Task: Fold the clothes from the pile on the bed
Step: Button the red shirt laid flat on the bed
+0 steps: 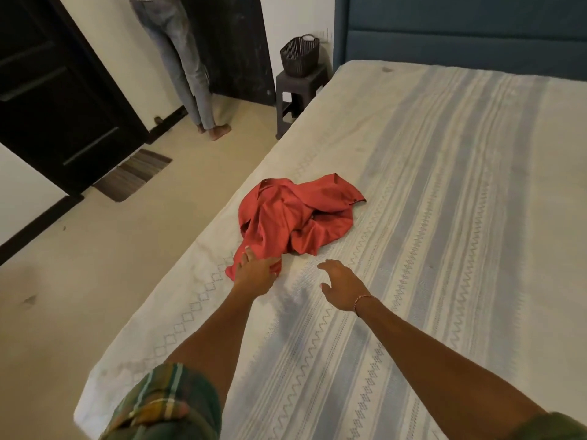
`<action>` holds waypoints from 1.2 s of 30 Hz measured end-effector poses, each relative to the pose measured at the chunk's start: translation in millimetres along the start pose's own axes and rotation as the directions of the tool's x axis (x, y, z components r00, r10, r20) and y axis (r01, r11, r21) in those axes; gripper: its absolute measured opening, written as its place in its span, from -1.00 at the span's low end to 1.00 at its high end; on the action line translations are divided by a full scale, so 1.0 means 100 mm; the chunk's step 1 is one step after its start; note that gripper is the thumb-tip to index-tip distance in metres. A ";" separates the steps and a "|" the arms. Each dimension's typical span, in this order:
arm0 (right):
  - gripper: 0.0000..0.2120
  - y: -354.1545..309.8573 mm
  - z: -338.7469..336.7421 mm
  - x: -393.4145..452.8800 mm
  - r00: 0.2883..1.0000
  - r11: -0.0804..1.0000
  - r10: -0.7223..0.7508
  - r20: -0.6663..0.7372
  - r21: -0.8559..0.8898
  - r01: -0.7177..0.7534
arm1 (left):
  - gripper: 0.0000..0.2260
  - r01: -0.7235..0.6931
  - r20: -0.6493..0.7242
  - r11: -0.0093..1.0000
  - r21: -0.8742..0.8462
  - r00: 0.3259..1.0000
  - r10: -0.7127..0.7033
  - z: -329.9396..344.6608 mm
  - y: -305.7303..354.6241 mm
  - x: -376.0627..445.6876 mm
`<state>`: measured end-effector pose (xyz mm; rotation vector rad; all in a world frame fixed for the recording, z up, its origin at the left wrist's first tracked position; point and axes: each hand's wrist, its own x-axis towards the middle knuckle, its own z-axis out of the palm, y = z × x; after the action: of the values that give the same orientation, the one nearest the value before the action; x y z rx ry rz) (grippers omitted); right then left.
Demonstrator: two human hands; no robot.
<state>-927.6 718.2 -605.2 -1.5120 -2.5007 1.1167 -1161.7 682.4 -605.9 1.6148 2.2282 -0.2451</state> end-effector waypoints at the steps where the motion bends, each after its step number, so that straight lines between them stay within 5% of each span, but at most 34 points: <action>1: -0.50 0.02 0.02 0.09 1.000 1.000 -0.002 -0.006 0.015 0.003 | -0.62 0.011 -0.023 1.000 -0.011 1.000 -0.012 0.05 -0.04 0.14; 4: -0.53 0.06 0.08 0.25 1.000 0.999 0.004 -0.021 0.050 -0.003 | -0.56 0.060 -0.045 0.992 -0.107 0.997 -0.065 0.35 -0.20 0.61; 10: -0.64 0.04 0.00 0.43 0.996 0.989 -0.014 -0.087 0.147 0.027 | -0.90 0.082 -0.119 0.850 -0.521 0.979 -0.168 0.16 -0.01 0.59; 12: -0.63 -0.03 -0.09 0.44 0.995 0.976 0.012 -0.103 0.217 0.010 | -0.86 0.035 -0.134 0.666 -0.745 0.970 -0.202 -0.04 0.10 0.54; 14: -0.62 -0.16 -0.18 0.44 0.993 0.939 0.069 -0.091 0.343 -0.034 | -0.81 0.031 -0.034 0.285 -0.958 0.975 -0.221 -0.27 0.22 0.45; 16: -0.63 -0.33 -0.27 0.42 0.985 0.814 0.168 -0.050 0.570 -0.110 | -0.76 0.113 0.110 0.034 -0.993 0.990 -0.090 -0.45 0.36 0.35; 17: -0.60 -0.46 -0.34 0.38 0.977 0.686 0.212 -0.010 0.714 -0.141 | -0.80 0.178 0.178 -0.001 -0.984 0.984 0.008 -0.63 0.40 0.21; 19: -0.56 -0.53 -0.41 0.43 0.955 0.321 0.270 0.126 0.923 -0.213 | -0.82 0.285 0.276 -0.007 -0.958 0.934 0.228 -0.74 0.52 0.09; 21: -0.51 -0.58 -0.50 0.39 0.929 0.111 0.297 0.220 0.958 -0.263 | -0.75 0.330 0.335 0.083 -0.940 0.858 0.390 -0.85 0.55 -0.12; 24: -0.69 -0.59 -0.60 0.20 0.907 0.128 0.397 0.137 0.971 -0.203 | -0.82 0.320 0.380 0.205 -0.925 0.779 0.499 -0.93 0.57 -0.38; 26: -0.72 -0.56 -0.69 0.00 0.902 0.178 0.430 0.039 0.976 -0.127 | -0.85 0.301 0.368 0.219 -0.928 0.831 0.418 -1.00 0.60 -0.51; 29: -0.66 -0.58 -0.89 -0.34 0.938 0.268 0.344 -0.047 0.962 -0.049 | -0.65 0.193 0.198 0.095 -0.977 0.979 0.051 -1.07 0.76 -0.58; 31: -0.62 -0.58 -1.04 -0.61 0.954 0.304 0.283 -0.099 0.953 0.008 | -0.63 0.114 0.112 0.017 -0.993 0.988 -0.104 -1.13 1.01 -0.68; 36: -0.59 -0.45 -1.35 -1.34 0.996 0.407 0.060 -0.064 0.913 0.034 | -0.59 0.237 0.228 -0.186 -0.953 0.971 0.071 -1.33 1.60 -1.05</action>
<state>-842.8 678.0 -433.7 -1.1224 -1.2510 1.8925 -1009.3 689.4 -430.3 0.3571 1.3375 1.1042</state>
